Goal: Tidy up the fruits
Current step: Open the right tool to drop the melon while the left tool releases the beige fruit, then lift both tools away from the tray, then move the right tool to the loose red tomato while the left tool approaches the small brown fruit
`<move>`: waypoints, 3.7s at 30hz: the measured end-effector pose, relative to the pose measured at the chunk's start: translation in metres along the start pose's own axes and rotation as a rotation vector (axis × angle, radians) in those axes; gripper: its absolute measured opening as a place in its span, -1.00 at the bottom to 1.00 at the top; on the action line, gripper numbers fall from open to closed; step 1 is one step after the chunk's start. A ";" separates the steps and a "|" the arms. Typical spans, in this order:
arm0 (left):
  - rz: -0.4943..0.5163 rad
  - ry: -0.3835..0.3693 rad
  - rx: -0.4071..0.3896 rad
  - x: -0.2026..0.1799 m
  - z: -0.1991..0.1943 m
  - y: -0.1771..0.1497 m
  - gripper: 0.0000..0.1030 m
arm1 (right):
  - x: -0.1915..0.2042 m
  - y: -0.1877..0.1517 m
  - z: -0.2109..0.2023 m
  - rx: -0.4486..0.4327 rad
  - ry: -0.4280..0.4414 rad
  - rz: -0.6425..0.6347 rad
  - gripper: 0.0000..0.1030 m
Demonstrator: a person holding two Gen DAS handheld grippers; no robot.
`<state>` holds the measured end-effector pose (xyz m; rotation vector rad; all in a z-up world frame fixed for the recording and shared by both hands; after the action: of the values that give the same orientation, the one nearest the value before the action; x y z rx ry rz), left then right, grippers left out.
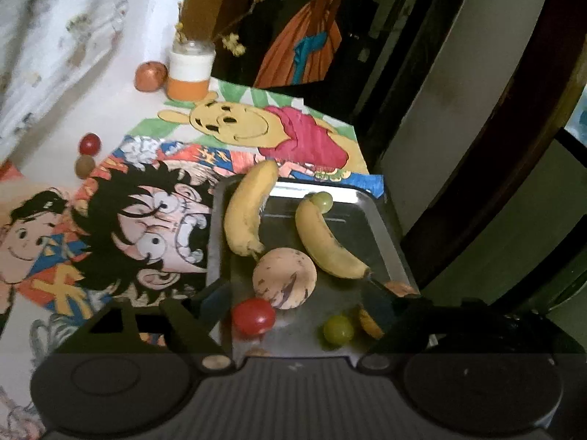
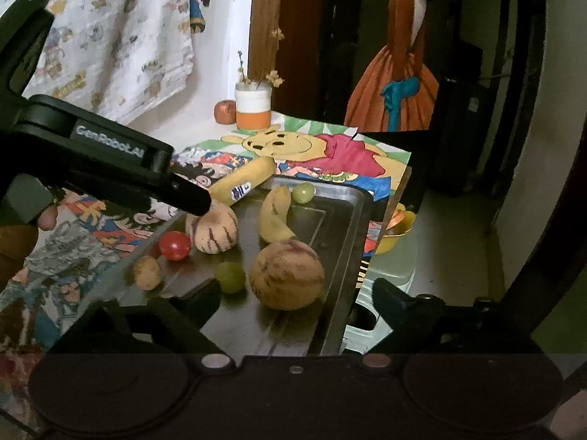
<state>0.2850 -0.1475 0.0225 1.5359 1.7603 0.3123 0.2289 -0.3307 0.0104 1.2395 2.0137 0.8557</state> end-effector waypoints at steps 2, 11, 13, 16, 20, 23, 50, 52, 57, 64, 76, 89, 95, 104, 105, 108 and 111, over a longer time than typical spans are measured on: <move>0.000 0.001 -0.021 0.003 -0.013 -0.003 0.79 | 0.002 -0.001 -0.011 -0.013 0.000 0.025 0.90; 0.003 0.047 -0.093 0.026 -0.064 -0.022 0.99 | 0.016 -0.002 -0.063 -0.049 -0.005 0.132 0.99; 0.008 0.056 -0.104 0.031 -0.075 -0.029 0.99 | 0.020 -0.003 -0.073 -0.041 -0.010 0.151 0.99; 0.027 0.075 -0.118 0.040 -0.090 -0.040 0.99 | 0.031 -0.006 -0.087 -0.005 -0.009 0.166 0.99; 0.051 0.113 -0.127 0.054 -0.107 -0.055 0.99 | 0.043 -0.013 -0.098 0.043 -0.023 0.190 0.99; 0.059 0.139 -0.122 0.065 -0.115 -0.066 0.99 | 0.051 -0.016 -0.104 0.052 -0.007 0.219 0.99; 0.104 0.266 -0.009 0.117 -0.131 -0.110 1.00 | 0.091 -0.029 -0.101 0.241 0.072 0.248 0.99; 0.095 0.265 -0.012 0.121 -0.133 -0.107 1.00 | 0.092 -0.023 -0.102 0.238 0.088 0.259 0.99; 0.065 0.274 -0.028 0.136 -0.137 -0.095 1.00 | 0.097 0.006 -0.101 0.206 0.150 0.281 0.99; 0.014 0.300 -0.104 0.160 -0.156 -0.065 1.00 | 0.099 0.066 -0.100 0.126 0.212 0.339 0.99; -0.002 0.321 -0.227 0.180 -0.155 -0.009 1.00 | 0.111 0.154 -0.081 -0.143 0.226 -0.004 0.99; 0.045 0.295 -0.311 0.181 -0.093 0.051 1.00 | 0.101 0.258 0.054 0.040 0.343 -0.051 0.99; 0.062 0.284 -0.320 0.176 -0.039 0.073 1.00 | 0.123 0.278 0.147 0.150 0.476 0.017 0.99; -0.009 0.295 -0.285 0.193 0.032 0.090 0.82 | 0.162 0.262 0.264 0.249 0.536 0.038 0.54; -0.022 0.291 -0.275 0.195 0.038 0.091 0.76 | 0.162 0.259 0.273 0.259 0.540 0.045 0.48; -0.058 0.287 -0.269 0.201 0.051 0.092 0.66 | 0.165 0.251 0.297 0.287 0.545 0.063 0.36; -0.079 0.280 -0.270 0.204 0.060 0.094 0.56 | 0.168 0.247 0.313 0.303 0.550 0.078 0.27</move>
<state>0.3982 0.0462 -0.0369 1.2737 1.8957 0.7235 0.5359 -0.0264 -0.0122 1.3573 2.6231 1.0418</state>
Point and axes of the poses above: each gripper's, at about its wrist camera, not at the fingertips, and z roughly the way its jaws point, x to its left, y to its top, the point moved 5 cm from there along z, roughly the way its jaws point, and after that the axes turned 7 degrees about -z, right-handed, at the moved point
